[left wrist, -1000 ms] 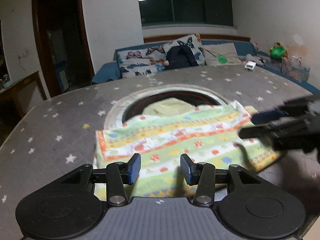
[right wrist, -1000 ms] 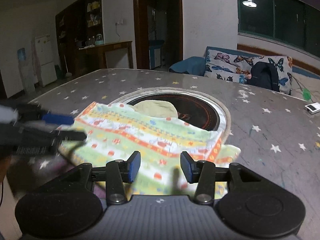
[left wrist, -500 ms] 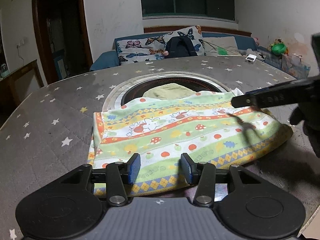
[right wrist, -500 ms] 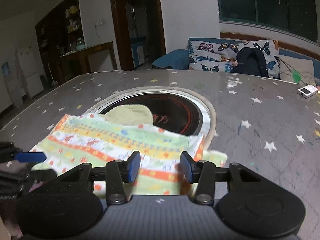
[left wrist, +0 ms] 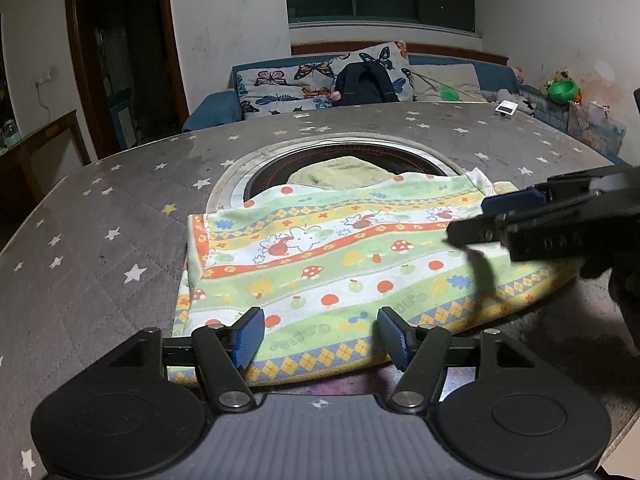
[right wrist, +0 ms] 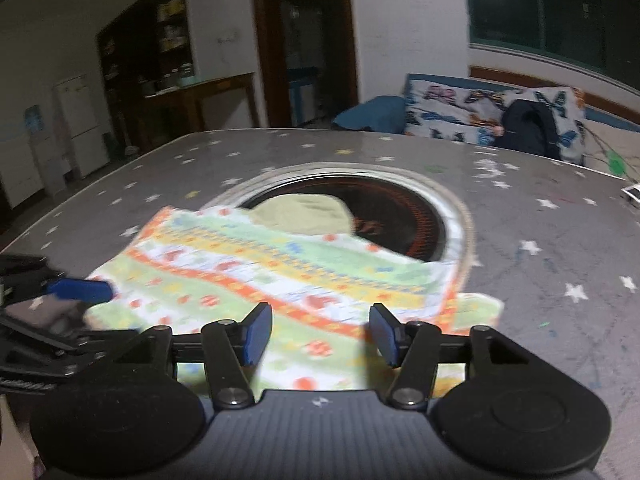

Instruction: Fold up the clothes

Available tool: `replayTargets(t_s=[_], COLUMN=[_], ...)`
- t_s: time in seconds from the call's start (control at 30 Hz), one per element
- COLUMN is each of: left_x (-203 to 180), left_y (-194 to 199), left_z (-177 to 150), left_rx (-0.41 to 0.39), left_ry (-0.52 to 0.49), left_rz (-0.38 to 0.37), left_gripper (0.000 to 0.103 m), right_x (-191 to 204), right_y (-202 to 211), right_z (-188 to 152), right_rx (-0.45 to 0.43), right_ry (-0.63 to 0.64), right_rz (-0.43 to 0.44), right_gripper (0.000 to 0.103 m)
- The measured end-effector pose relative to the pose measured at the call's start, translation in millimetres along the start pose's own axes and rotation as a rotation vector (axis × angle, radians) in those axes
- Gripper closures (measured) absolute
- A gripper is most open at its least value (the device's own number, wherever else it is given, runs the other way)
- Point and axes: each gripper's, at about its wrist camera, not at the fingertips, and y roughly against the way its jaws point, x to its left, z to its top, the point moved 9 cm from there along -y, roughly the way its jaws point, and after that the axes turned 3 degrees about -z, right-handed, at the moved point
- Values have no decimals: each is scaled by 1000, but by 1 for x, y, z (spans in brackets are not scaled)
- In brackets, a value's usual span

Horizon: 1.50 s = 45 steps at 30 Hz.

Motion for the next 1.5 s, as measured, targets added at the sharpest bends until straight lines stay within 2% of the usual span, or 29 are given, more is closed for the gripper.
replayTargets(t_s=[0.17,0.37,0.53,0.87,1.03,1.23,1.5], left_x=[4,14,26,62,63,65,61], left_y=[2,7,5,-40,-59,-81,-82], left_z=[-2,1,13,52,62,67,66], left_rx=[5,6,-10,-23,-16,11,13], left_ry=[8,39,46,129,133,144,119], left_rz=[-2,-23,-3,-25,-15,17,35], left_gripper=[35,35,35,36,37,37,36], right_x=[16,10,7,-2,-4,1,10], right_y=[1,6,3,-2,-5,-9,-15], right_z=[-6,-4,-6,-1,-3,0,5], right_rx=[2,-5,7,3,7,5,3], right_ry=[53,38,21,-7,-14,-8,3], right_rz=[26,26,30,22,22,34,57], right_gripper=[46,43,42,42,40,39,39])
